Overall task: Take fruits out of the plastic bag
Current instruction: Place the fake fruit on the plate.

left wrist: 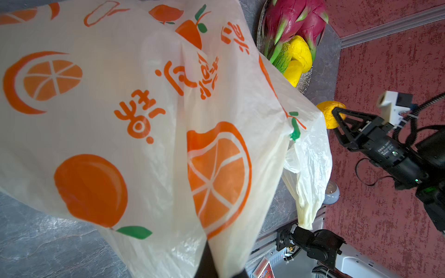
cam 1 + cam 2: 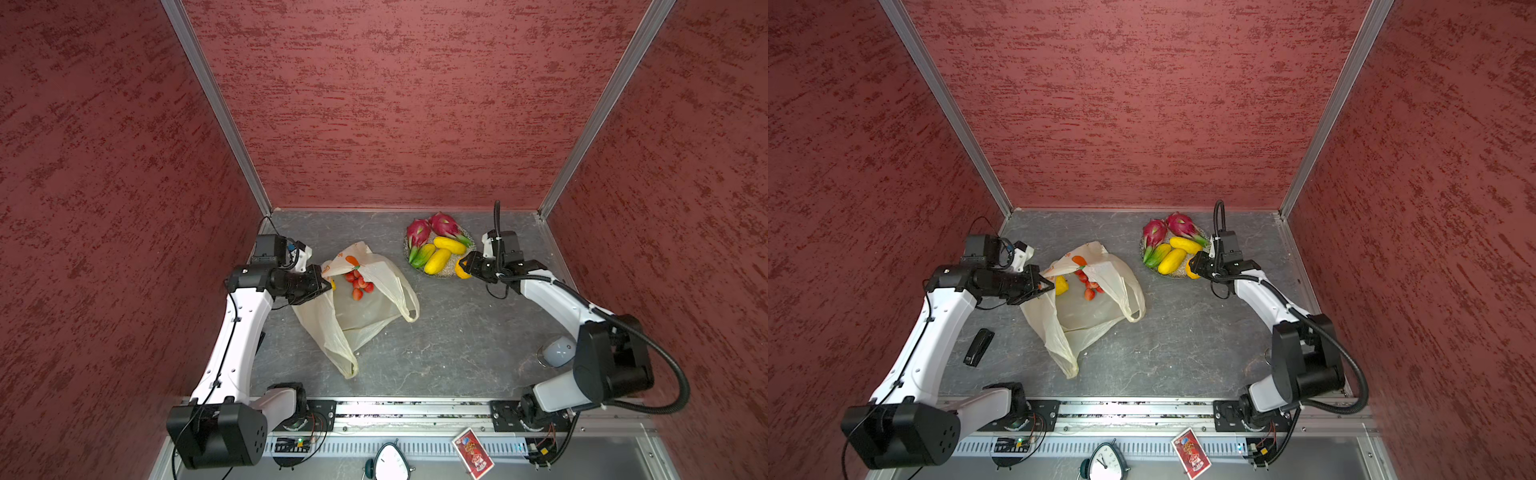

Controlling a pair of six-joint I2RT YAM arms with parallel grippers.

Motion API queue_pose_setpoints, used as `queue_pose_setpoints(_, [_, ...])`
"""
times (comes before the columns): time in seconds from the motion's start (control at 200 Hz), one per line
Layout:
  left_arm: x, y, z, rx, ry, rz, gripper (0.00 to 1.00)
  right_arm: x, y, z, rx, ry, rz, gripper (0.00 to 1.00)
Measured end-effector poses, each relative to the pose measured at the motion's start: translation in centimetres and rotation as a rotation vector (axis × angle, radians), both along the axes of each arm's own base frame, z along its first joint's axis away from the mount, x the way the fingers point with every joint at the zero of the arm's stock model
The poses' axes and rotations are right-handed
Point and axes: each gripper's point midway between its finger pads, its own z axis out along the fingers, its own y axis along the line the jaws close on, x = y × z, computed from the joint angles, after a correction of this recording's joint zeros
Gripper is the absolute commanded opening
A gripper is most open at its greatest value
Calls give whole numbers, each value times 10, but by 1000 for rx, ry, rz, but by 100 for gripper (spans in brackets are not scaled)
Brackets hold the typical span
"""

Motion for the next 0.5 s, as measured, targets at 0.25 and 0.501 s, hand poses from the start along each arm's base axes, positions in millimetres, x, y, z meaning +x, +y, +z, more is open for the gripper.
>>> queue_pose_setpoints(0.25, [-2,-1,-1,0,6,-4,1,46,-2,-16,9,30,6,40])
queue_pose_setpoints(0.501, [-2,-2,0,-5,6,-6,1,70,-2,-43,-3,74,6,40])
